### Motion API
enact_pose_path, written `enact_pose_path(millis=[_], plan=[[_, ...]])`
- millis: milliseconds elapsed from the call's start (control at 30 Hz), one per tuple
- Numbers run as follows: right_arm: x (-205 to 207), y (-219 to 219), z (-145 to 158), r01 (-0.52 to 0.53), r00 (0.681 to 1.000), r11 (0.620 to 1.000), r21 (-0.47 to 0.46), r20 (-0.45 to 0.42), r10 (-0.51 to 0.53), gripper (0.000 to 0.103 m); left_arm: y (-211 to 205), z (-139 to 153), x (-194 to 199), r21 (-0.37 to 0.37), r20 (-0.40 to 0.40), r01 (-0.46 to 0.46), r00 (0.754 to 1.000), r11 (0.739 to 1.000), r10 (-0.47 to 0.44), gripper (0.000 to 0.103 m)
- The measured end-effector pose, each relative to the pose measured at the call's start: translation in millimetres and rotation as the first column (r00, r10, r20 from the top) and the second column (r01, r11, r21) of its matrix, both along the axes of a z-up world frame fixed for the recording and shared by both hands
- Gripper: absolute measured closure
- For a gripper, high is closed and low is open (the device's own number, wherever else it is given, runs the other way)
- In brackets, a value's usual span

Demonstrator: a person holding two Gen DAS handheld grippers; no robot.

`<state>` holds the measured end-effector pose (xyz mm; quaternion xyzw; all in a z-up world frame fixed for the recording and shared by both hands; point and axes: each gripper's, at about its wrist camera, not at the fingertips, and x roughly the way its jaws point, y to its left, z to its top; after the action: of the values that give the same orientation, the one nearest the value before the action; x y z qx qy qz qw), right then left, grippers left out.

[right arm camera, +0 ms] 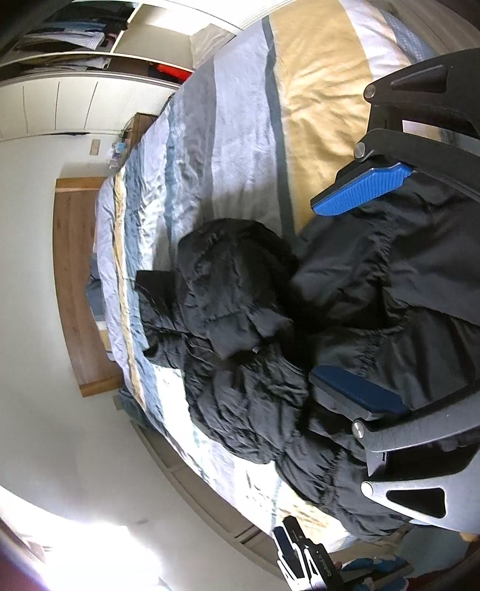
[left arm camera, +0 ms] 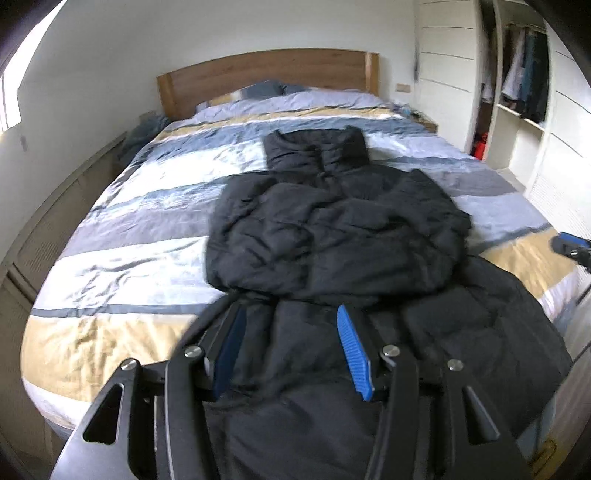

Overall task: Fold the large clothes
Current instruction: 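Lift the gripped hem with both tools toward the jacket collar, then fold the hem over onto the collar with both tools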

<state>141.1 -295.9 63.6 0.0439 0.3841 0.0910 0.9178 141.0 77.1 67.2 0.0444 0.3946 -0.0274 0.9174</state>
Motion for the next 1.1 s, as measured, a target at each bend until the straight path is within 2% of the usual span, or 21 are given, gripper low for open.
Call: enact_pose_path(millis=[100,267,400,533,667,767,833,933,1100], plan=[[28.1,-9.9,9.7,0.009,1.0,1.0,0.024,0.011,-0.009,0.019,27.3,14.1,33.7,-0.045,-0.015,-0.032,0.999,0.998,0.031,0.042],[96.2,-13.3,23.5,0.0,0.999,0.999,0.049,0.034,-0.002,0.016,67.7,37.3,112.2,-0.121,-0.044,-0.074,0.997,0.99,0.069,0.041],[170.8,-3.9,29.3,-0.032,0.999,0.997,0.069,0.038,0.029,0.015,89.8,42.9,197.7,-0.19,-0.078,-0.079,0.995,0.979,0.065,0.04],[255.4,4.6,28.7,-0.061,0.998,0.992,0.113,0.022,0.059,0.014,103.4,34.1,289.3,-0.231,-0.131,-0.108,0.988,0.967,0.079,0.039],[353.5,14.1,17.2,-0.075,0.997,0.984,0.161,-0.009,0.077,0.014,109.8,17.9,387.2,-0.264,-0.167,-0.128,0.982,0.956,0.085,0.039],[426.4,23.6,-2.5,-0.075,0.996,0.976,0.205,-0.041,0.085,0.013,108.5,2.2,453.8,-0.31,-0.17,-0.129,0.982,0.942,0.078,0.038],[472.6,30.6,-21.8,-0.07,0.994,0.97,0.232,-0.068,0.088,0.012,104.5,-18.3,499.3,-0.35,-0.175,-0.137,0.981,0.926,0.079,0.038],[527.2,41.4,-51.1,-0.06,0.991,0.964,0.258,-0.098,0.088,0.012,97.4,-49.9,548.8,-0.411,-0.182,-0.154,0.98,0.898,0.085,0.038],[594.0,60.8,-101.0,-0.049,0.986,0.952,0.301,-0.138,0.094,0.011,83.4,-100.2,607.1,-0.446,-0.176,-0.161,0.98,0.88,0.09,0.038]])
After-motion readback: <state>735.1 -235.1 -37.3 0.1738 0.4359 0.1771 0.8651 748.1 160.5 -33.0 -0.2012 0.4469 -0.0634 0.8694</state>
